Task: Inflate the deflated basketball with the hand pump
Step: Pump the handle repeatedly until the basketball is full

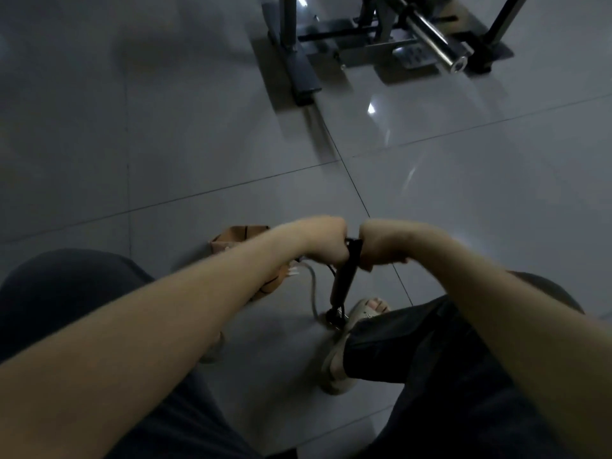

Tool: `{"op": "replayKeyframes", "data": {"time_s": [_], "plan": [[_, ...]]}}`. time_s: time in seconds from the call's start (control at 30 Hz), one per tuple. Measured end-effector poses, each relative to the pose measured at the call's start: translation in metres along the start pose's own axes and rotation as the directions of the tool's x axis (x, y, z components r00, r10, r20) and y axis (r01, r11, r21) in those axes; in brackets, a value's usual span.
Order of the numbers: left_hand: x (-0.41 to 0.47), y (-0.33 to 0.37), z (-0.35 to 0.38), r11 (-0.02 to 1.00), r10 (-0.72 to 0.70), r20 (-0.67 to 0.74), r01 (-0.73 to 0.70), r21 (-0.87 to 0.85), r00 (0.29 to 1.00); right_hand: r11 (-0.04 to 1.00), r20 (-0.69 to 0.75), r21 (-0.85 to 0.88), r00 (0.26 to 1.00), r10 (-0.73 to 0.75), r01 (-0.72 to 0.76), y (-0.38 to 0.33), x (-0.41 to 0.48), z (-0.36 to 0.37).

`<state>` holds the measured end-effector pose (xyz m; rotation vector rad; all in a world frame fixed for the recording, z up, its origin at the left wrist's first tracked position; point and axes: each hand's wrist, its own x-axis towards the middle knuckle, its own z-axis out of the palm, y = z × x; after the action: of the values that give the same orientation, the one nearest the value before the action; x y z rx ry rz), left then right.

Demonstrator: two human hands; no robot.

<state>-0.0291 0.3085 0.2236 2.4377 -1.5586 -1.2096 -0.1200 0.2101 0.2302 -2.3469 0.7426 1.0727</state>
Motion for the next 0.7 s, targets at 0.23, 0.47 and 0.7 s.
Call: {"op": "replayKeyframes", "data": {"time_s": [0.23,0.47,0.7], "plan": [[0.023,-0.030,0.098,0.999,-0.035,-0.052,0.037,0.037,0.998,0.984,-0.076,-0.178,0.997,-0.022,0.008,0.009,0.046,0.083],[0.030,-0.046,0.123,0.997,-0.049,-0.075,0.053,0.052,0.996,0.979,-0.090,-0.203,0.995,-0.047,0.028,0.003,0.063,0.101],[0.010,-0.038,0.097,0.994,0.002,0.120,-0.014,0.104,0.993,0.987,0.087,-0.157,0.996,-0.019,0.033,-0.007,0.041,0.095]]}}
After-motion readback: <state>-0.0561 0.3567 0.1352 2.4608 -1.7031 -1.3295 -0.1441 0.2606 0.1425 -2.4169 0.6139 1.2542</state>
